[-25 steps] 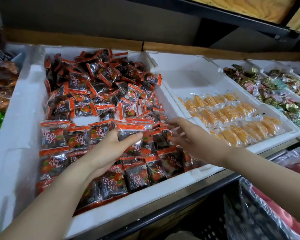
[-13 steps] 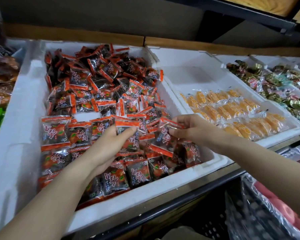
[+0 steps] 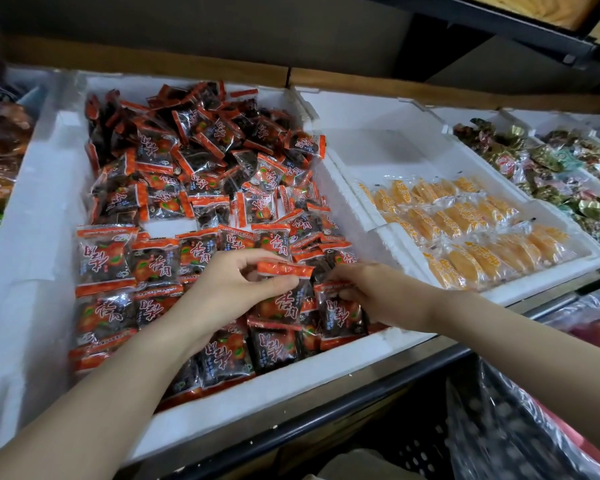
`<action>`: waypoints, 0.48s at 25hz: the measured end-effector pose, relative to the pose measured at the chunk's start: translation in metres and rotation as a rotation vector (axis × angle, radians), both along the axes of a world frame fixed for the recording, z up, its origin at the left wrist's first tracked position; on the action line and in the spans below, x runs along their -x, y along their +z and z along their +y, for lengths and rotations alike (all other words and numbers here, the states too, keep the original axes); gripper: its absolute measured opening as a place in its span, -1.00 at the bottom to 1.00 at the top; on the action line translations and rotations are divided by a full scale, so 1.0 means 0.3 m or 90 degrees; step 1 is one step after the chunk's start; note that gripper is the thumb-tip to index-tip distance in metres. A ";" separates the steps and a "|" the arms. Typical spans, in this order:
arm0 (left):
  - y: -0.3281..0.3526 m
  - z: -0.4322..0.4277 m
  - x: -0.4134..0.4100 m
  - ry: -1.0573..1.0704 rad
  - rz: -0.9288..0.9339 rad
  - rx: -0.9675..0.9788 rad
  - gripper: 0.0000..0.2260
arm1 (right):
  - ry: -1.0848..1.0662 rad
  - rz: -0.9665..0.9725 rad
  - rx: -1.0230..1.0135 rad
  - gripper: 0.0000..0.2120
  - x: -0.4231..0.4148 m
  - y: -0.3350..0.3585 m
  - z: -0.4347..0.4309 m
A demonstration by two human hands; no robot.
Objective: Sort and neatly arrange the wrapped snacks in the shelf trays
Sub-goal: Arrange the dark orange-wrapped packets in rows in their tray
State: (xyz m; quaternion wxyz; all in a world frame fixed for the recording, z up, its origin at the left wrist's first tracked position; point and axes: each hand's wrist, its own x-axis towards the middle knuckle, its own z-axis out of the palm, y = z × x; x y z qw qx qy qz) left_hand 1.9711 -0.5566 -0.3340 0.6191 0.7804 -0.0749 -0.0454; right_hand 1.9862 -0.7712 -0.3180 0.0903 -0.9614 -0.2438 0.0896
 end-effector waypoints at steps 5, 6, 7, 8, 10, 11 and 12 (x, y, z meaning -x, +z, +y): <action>-0.012 -0.041 -0.004 -0.063 -0.023 -0.209 -0.83 | -0.003 0.048 -0.061 -0.81 -0.019 0.000 -0.006; -0.017 -0.056 -0.003 -0.106 -0.022 -0.240 -0.84 | 0.007 0.041 -0.059 -0.81 -0.025 -0.003 -0.003; -0.030 -0.065 -0.007 -0.142 -0.022 -0.268 -0.84 | 0.022 0.025 -0.044 -0.81 -0.031 -0.008 0.000; -0.037 -0.071 -0.010 -0.160 -0.025 -0.293 -0.85 | 0.037 -0.004 -0.020 -0.79 -0.037 -0.014 0.001; -0.045 -0.065 -0.024 -0.147 -0.010 -0.286 -0.85 | 0.053 -0.064 0.024 -0.76 -0.048 -0.018 0.000; -0.047 -0.056 -0.033 -0.129 0.000 -0.271 -0.84 | 0.054 -0.076 0.026 -0.75 -0.050 -0.016 -0.002; -0.046 -0.048 -0.039 -0.113 0.000 -0.267 -0.84 | 0.056 -0.079 0.019 -0.75 -0.051 -0.015 -0.003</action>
